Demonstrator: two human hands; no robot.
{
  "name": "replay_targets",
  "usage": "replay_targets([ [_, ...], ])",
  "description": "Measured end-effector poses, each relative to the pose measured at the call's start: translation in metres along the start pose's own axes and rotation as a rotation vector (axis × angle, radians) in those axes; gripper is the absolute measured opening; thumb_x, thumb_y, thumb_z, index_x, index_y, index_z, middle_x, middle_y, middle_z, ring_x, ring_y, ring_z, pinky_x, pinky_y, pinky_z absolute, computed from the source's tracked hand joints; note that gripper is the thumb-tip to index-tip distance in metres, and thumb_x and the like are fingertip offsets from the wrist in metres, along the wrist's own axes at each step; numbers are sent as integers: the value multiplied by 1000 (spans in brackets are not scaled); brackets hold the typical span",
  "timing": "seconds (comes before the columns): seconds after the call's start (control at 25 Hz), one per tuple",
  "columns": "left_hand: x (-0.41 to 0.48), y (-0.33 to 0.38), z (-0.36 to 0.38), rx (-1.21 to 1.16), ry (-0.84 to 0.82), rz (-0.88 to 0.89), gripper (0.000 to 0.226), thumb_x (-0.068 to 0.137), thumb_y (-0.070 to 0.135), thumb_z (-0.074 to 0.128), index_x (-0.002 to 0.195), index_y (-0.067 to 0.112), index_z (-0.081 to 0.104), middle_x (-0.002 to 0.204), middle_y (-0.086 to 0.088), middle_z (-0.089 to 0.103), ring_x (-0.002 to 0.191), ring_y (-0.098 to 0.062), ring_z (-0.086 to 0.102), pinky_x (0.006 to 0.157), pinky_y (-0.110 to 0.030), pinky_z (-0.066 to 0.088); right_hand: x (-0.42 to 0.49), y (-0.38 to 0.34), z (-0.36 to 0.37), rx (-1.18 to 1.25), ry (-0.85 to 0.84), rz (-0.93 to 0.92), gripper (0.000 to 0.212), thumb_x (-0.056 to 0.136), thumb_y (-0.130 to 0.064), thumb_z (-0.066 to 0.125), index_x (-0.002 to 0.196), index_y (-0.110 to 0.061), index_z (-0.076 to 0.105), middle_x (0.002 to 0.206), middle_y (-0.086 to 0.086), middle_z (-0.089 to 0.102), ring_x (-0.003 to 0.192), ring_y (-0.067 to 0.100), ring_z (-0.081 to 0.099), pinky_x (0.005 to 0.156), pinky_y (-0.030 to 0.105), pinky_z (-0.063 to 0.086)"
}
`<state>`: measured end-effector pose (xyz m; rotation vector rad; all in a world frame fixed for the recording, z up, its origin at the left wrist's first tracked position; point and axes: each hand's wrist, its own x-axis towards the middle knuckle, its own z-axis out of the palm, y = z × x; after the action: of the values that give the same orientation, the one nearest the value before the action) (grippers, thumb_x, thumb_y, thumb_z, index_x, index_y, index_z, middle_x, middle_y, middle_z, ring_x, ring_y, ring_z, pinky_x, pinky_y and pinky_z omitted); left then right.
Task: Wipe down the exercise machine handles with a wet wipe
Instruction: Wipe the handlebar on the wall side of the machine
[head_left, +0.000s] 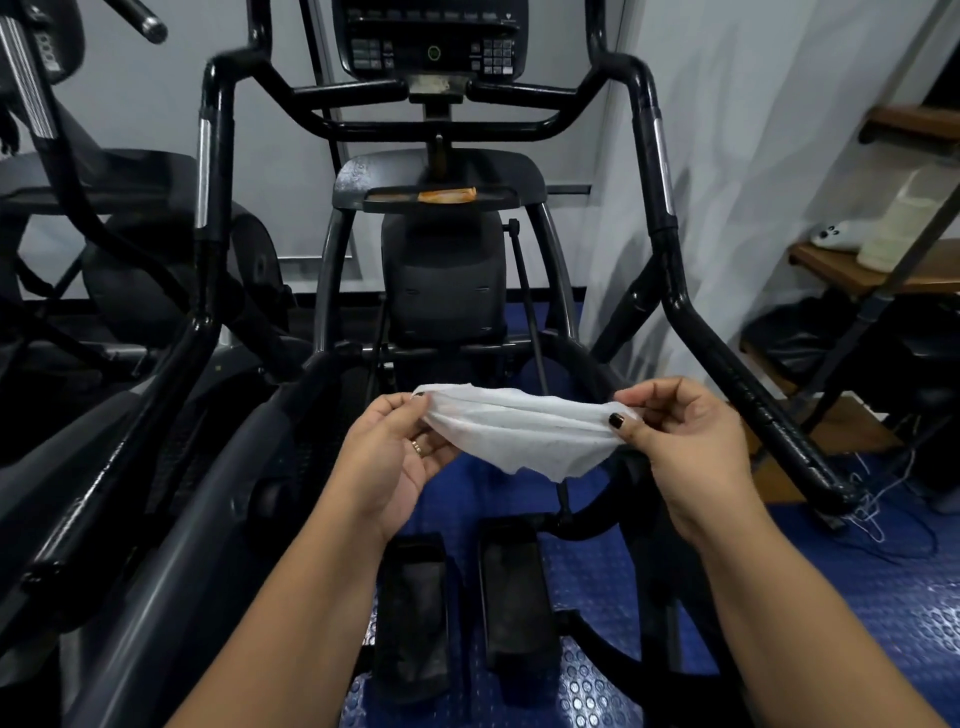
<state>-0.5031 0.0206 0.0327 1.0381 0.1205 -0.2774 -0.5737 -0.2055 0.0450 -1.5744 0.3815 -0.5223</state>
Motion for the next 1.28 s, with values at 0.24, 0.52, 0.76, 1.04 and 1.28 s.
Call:
replay_targets([
  [0.24, -1, -15, 16, 45, 223, 32, 13, 103, 18, 47, 106, 11, 57, 103, -12, 69, 88, -25, 68, 77, -44, 59, -2, 2, 7, 379, 5, 198, 26, 87, 14, 58, 78, -11, 58, 79, 5, 65, 75, 17, 66, 68, 28, 59],
  [0.52, -1, -34, 16, 17, 322, -187, 33, 88, 5, 45, 114, 9, 66, 112, -18, 70, 98, -39, 69, 84, -58, 56, 0, 5, 4, 14, 22, -132, 37, 90, 11, 54, 86, -24, 64, 103, 14, 65, 78, 21, 62, 67, 30, 55],
  [0.76, 3, -29, 18, 132, 220, 97, 39, 96, 2, 43, 111, 29, 66, 114, -9, 68, 90, -25, 69, 65, -38, 59, 6, 1, -11, 46, -132, -110, 45, 85, 21, 38, 72, -10, 68, 84, 2, 73, 86, 9, 67, 78, 20, 52],
  [1.04, 4, -16, 19, 111, 124, 100, 56, 95, 4, 38, 114, 48, 66, 96, -10, 69, 77, -22, 63, 68, -40, 58, 6, -5, -31, -101, -306, -30, 32, 83, 14, 65, 84, -18, 72, 88, 0, 74, 84, 9, 68, 71, 21, 54],
  [1.28, 3, -1, 26, 361, -13, 231, 35, 97, 0, 44, 85, 18, 71, 88, -1, 70, 77, -14, 64, 57, -22, 54, 11, 5, -41, 111, -262, 293, 25, 84, 15, 62, 96, -5, 69, 101, 19, 69, 85, 18, 67, 71, 21, 58],
])
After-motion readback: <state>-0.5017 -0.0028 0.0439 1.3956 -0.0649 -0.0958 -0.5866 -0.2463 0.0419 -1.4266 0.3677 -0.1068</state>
